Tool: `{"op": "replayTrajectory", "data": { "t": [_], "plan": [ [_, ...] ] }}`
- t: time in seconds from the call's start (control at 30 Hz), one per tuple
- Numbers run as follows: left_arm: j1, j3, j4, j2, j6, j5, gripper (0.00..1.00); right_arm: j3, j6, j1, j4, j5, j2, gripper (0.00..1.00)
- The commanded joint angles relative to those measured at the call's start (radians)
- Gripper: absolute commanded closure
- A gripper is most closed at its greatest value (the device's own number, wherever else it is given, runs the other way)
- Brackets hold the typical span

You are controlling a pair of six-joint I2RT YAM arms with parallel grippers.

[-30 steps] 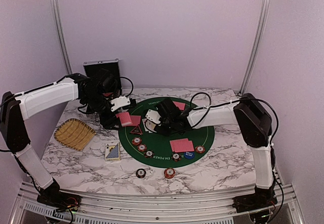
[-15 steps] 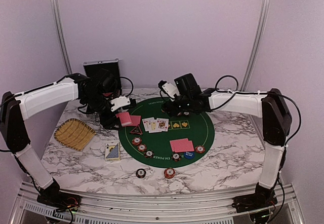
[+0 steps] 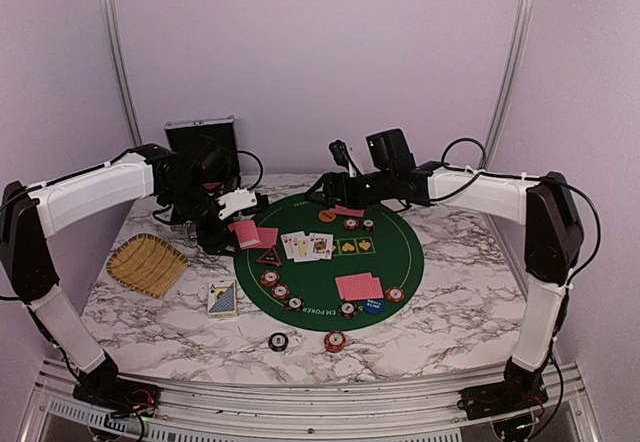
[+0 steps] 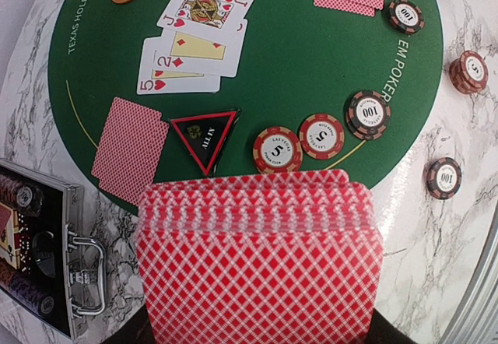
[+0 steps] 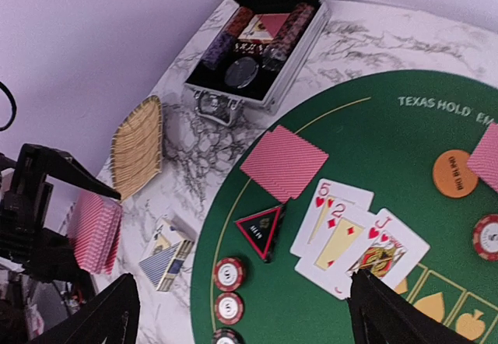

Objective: Distribute texas hold em gaming equipment

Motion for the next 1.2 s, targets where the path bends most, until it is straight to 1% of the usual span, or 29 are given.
{"op": "replayTrajectory", "data": {
  "t": [0.0,0.07,0.13,0.27,0.6,0.8,1.17],
  "plan": [
    [0.004,0.006,-0.004,-0.026,-0.012,0.016,1.00,-0.026,0.267,0.001,0.118,-0.222,0.059,0.08],
    [0.004,0.014,-0.003,-0.021,-0.016,0.023,1.00,-0.052,0.367,0.007,0.240,-0.282,0.076,0.06],
    [0.004,0.020,-0.002,-0.019,-0.020,0.031,1.00,-0.051,0.430,0.026,0.308,-0.318,0.102,0.05],
    [0.004,0.022,-0.002,-0.015,-0.022,0.047,1.00,-0.007,0.462,0.071,0.327,-0.348,0.149,0.04],
    [0.003,0.026,-0.002,-0.013,-0.017,0.057,1.00,0.009,0.600,0.115,0.489,-0.408,0.213,0.04],
    [0.003,0.031,-0.002,-0.013,-0.026,0.080,1.00,0.050,0.630,0.140,0.508,-0.423,0.255,0.04],
    [0.003,0.042,-0.002,-0.005,-0.024,0.079,1.00,0.132,0.695,0.164,0.563,-0.450,0.333,0.06]
  ]
}}
